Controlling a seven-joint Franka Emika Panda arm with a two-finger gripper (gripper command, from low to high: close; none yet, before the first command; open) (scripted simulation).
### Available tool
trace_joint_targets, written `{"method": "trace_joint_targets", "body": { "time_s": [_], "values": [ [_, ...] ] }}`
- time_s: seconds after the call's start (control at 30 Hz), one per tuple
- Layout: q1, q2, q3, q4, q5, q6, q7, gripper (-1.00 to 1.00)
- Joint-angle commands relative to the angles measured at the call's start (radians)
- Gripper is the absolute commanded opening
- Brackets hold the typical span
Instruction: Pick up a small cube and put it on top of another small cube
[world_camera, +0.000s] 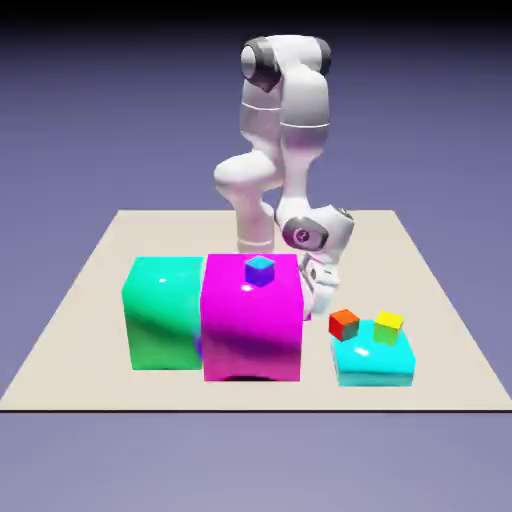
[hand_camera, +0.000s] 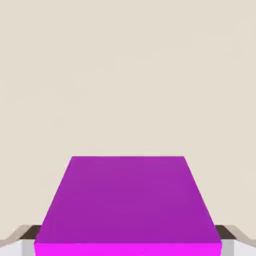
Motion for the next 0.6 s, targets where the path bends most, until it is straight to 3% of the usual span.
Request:
{"method": "trace_joint_targets", "body": {
  "time_s": [0.0, 0.33, 0.57],
  "values": [
    [-0.002, -0.031, 0.016, -0.008, 0.044, -0.018, -0.033, -1.00],
    [-0.019, -0.304, 0.162, -0.083, 0.428, -0.177, -0.322, -1.00],
    [0.078, -0.221, 0.087, 0.171, 0.469, -0.262, -0.610, -1.00]
  ]
}}
